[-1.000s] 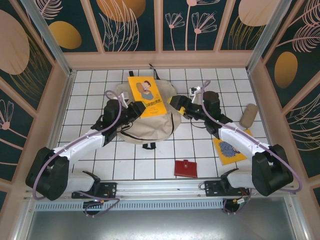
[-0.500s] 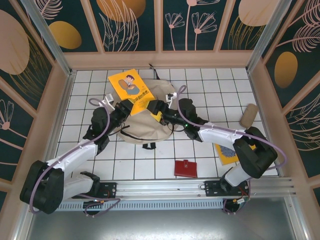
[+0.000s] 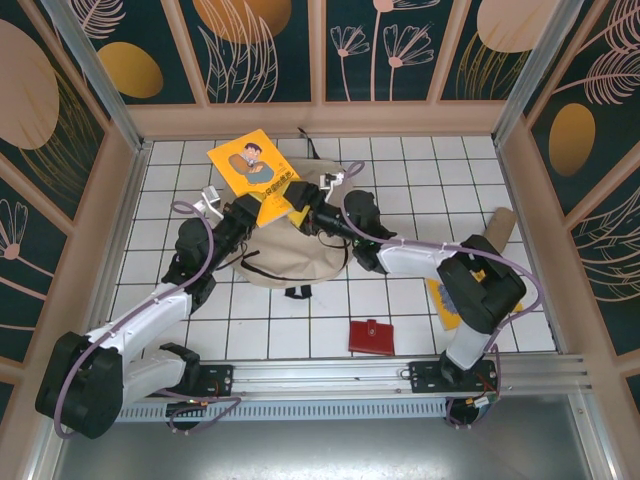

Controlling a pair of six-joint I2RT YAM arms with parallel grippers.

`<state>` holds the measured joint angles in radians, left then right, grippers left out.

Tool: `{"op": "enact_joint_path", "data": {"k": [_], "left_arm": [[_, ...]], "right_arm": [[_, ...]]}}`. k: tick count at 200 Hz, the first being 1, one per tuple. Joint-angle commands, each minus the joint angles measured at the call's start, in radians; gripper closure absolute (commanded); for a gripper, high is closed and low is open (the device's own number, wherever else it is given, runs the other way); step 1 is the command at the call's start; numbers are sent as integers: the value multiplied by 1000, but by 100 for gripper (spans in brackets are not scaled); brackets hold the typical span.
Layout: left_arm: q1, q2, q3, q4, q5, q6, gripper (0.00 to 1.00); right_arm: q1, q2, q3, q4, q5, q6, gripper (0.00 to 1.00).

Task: Pack the student bag
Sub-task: Pass the book.

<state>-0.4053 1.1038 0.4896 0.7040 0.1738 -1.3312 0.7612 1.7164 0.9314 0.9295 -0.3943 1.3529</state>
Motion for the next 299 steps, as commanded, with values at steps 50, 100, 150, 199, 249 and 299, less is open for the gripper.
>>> {"op": "enact_joint_path", "data": {"k": [50,100,150,199,249,299], "left_arm": [[6,-26,31,112,-23,-34,100],[6,-16,26,93,-33,-21,100],[6,-46,23,-8,-40,8,77],[6,-56,133,-378,8,231,31],[6,33,224,-669,131,517,6],[-30,129,274,-772,126,642,3]], "right_arm": [[21,47,-16,260,69,129,39],[40,45,12,200,86,98,61],[44,-12,4,12,176,6,92],[37,-182,-6,-312,332,-300,100],[-25,-371,-32,-599,479,-556,100],[-159,-495,-135,-704,421,-517,100]]}}
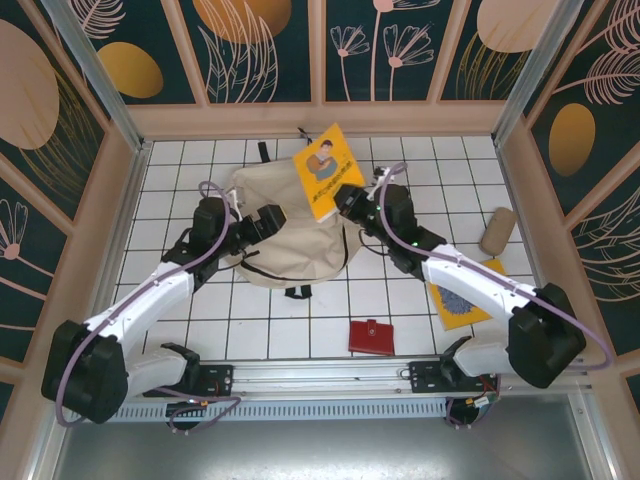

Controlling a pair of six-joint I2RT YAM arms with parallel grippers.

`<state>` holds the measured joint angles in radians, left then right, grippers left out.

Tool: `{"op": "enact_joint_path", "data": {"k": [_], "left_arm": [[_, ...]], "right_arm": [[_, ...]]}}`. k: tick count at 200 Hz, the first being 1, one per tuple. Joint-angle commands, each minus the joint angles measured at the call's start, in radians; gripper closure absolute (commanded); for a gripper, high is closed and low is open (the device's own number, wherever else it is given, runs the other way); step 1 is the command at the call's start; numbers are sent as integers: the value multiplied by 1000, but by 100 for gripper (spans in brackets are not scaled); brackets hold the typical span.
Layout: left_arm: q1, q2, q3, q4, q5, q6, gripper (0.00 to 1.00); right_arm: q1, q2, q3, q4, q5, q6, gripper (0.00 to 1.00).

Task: Pack the student bag
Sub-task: Pass the book, then open the student bag at the top-center of the table.

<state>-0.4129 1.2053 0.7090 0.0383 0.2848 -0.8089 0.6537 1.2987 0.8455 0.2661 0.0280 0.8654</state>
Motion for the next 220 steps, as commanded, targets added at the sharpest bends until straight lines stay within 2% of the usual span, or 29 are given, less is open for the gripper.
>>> {"op": "enact_joint_path", "data": {"k": [1,26,42,62,83,123,162,192,220], "left_arm": [[-24,28,55,-109,13,121,3],[-81,61,100,-179,-53,170,7],[-127,99,145,-244,-129,191,10],[-186,171,219,-346,-233,213,19],[-249,233,257,-396,-310,235,22],[-328,332,349,-473,-355,301,26],[-389,384,382,-539,-344,383,27],[-399,416,394,-598,-392,418,31],[-400,453,403,-596,-337,442,35]], "right_arm": [[-52,-80,-51,-42,-1,-29,100],[-80,-145,-87,-96,33,-55,100],[-99,-178,-103,-128,44,-59,100],[-100,-206,-129,-149,40,-51,100],[-151,-224,-145,-167,30,-42,100],[-184,-252,-160,-194,13,-33,100],[-193,-275,-189,-187,7,-10,100],[-195,-268,-198,-186,-5,4,100],[-195,-267,-204,-184,-8,18,100]]}}
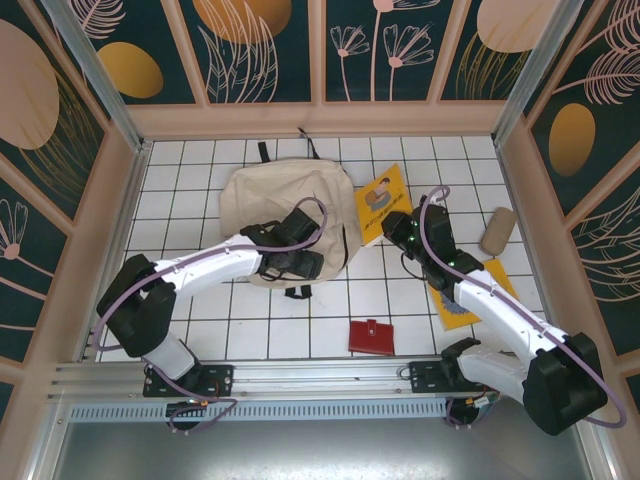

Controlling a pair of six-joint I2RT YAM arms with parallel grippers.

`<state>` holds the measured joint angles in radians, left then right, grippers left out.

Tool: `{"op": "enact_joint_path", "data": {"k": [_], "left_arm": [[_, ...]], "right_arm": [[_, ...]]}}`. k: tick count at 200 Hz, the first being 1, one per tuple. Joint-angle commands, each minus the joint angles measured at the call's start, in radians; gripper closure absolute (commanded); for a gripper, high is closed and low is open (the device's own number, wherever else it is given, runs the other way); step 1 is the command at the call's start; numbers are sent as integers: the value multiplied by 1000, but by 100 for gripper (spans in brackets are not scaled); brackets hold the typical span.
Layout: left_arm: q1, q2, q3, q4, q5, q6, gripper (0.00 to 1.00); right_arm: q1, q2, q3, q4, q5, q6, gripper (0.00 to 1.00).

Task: Pack the student bag
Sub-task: Open the student bag at the top-center of the table.

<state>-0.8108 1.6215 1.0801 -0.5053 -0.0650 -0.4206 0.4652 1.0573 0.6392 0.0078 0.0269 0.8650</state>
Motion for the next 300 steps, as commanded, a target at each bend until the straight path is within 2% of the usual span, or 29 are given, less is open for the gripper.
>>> {"op": "enact_joint_path", "data": {"k": [1,26,38,74,89,115,132,171,219,251,265,300], "left_arm": [[-2,37,33,-52,15,56,35],[-2,68,47,-27,29,62,38],[-1,83,58,-19,20,58,44],[-2,120,93,-14,-31,40,69],[-2,119,99,-10,-51,37,86],[-1,107,104,-2,-58,35,100],[-1,99,111,-1,-63,30,100],[-1,-22,143,12,-94,26,100],[1,-118,180,78,-195,-1,100],[4,-120,219,148,-320,-55,100],[6,-112,245,188,-363,-73,100],[10,-44,340,273,-380,-99,100]], "right_arm": [[-7,-26,2,74,-7,19,100],[-7,-22,-6,84,-7,32,100],[-6,-15,-7,94,-25,36,100],[-7,17,17,90,-57,36,100],[-6,21,22,89,-62,36,100],[-7,14,20,83,-58,36,100],[-7,1,20,73,-55,29,100],[-7,-55,34,2,-1,1,100],[-7,-131,34,-75,51,-41,100],[-6,-191,15,-73,-7,-68,100],[-4,-222,11,-78,-83,-85,100],[-3,-298,10,-130,-219,-87,100]]}}
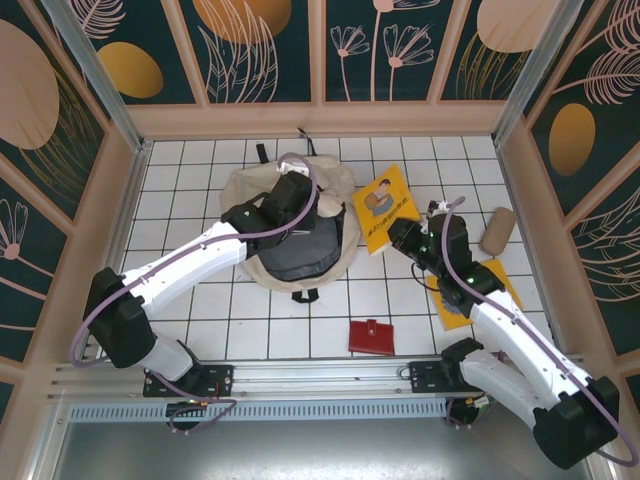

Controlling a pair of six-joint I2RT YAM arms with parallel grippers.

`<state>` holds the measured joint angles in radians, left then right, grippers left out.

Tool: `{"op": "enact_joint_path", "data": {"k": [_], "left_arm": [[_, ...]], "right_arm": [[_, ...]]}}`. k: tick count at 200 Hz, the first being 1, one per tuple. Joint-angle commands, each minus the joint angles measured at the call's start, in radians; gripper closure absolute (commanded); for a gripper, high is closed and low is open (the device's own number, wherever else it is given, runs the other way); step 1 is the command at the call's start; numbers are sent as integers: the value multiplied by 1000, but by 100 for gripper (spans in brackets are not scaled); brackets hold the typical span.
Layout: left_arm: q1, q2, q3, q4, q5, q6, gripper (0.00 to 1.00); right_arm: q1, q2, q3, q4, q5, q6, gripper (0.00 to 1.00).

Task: Pack the student bag
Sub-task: Open the student bag at the top-center of the table, then place the book in the student bag.

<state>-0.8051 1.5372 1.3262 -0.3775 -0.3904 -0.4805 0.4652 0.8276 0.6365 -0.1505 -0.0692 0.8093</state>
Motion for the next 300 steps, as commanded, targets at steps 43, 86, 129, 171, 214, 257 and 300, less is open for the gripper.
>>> {"op": "enact_joint_path", "data": {"k": [43,86,129,171,214,257,300], "left_arm": [[4,161,215,170,-34,-91,100],[5,171,246,168,-60,-105,100],[6,169,238,161,3,-98,100],[6,113,182,161,34,-106,100],[5,72,165,162,32,-98,100],[4,32,136,167,-13,-93,100],[5,52,176,154,-10,-81,100]], "right_arm": [[47,-43,-6,21,-235,17,100],[131,-22,-2,-35,-120,35,100],[160,42,-88,243,-209,132,100],[187,115,-85,487,-126,201,100],[214,297,-14,596,-102,257,100],[264,468,25,756,2,303,100],[302,679,136,769,52,337,100]]}}
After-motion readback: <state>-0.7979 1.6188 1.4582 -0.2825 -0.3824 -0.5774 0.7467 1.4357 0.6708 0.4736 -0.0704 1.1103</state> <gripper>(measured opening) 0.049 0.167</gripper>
